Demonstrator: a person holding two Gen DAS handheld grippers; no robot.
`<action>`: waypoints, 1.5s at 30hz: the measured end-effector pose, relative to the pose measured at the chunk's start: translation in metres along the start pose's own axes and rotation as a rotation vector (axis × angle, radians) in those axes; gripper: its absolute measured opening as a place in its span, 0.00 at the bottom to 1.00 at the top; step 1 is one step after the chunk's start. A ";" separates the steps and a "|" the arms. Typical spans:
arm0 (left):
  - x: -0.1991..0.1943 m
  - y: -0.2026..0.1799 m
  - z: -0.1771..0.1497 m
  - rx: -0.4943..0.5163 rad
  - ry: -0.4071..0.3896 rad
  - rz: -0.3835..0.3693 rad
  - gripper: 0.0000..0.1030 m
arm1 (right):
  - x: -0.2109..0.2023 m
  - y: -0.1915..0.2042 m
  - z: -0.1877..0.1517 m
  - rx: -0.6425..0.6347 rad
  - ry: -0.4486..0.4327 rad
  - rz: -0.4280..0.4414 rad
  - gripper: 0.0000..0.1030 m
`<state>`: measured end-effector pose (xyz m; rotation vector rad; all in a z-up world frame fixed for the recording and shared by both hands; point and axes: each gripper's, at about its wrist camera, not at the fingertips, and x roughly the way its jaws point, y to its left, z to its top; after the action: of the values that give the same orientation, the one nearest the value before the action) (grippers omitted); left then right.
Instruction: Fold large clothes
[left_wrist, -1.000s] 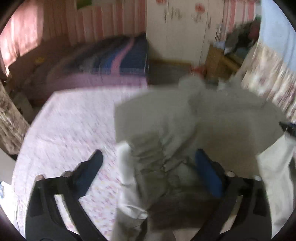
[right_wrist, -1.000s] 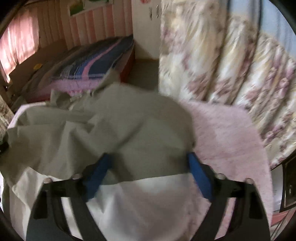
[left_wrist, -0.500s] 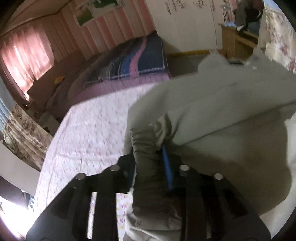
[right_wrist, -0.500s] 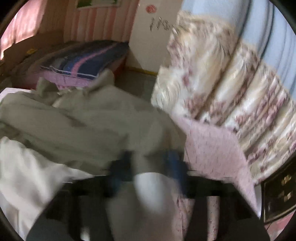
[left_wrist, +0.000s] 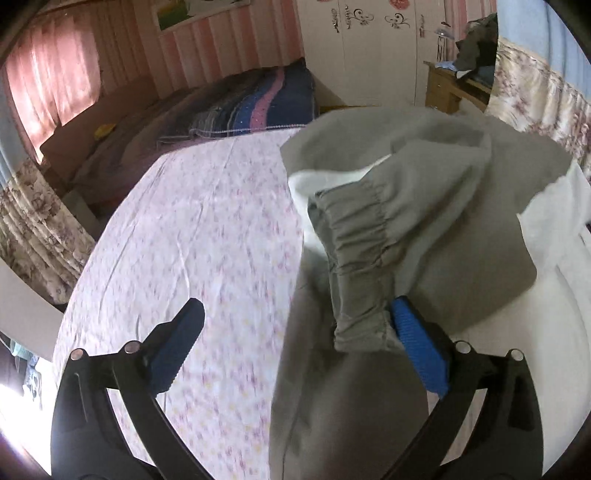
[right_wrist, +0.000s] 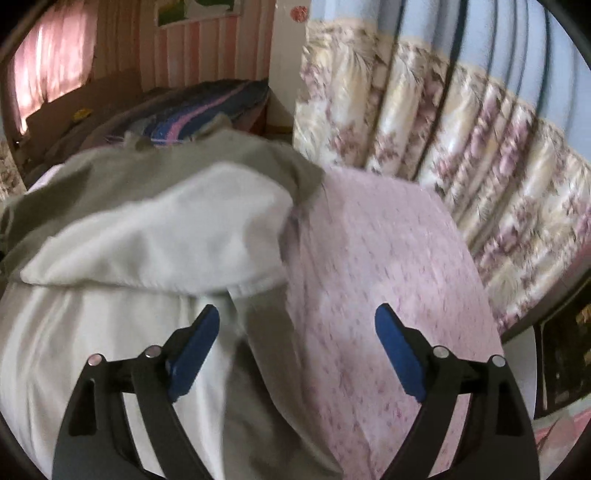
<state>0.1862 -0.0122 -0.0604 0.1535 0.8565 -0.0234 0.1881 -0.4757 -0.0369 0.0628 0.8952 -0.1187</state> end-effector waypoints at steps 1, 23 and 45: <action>-0.002 0.001 -0.006 -0.016 0.001 -0.008 0.97 | 0.001 -0.003 -0.005 0.005 0.008 0.010 0.84; 0.001 0.040 0.070 -0.142 -0.137 -0.091 0.95 | -0.014 0.028 0.033 -0.030 -0.104 0.043 0.84; 0.053 -0.012 0.131 0.058 -0.131 0.093 0.27 | 0.009 0.046 0.073 0.010 -0.133 0.046 0.84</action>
<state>0.3182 -0.0408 -0.0177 0.2432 0.7180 0.0287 0.2567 -0.4380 0.0020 0.0835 0.7595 -0.0830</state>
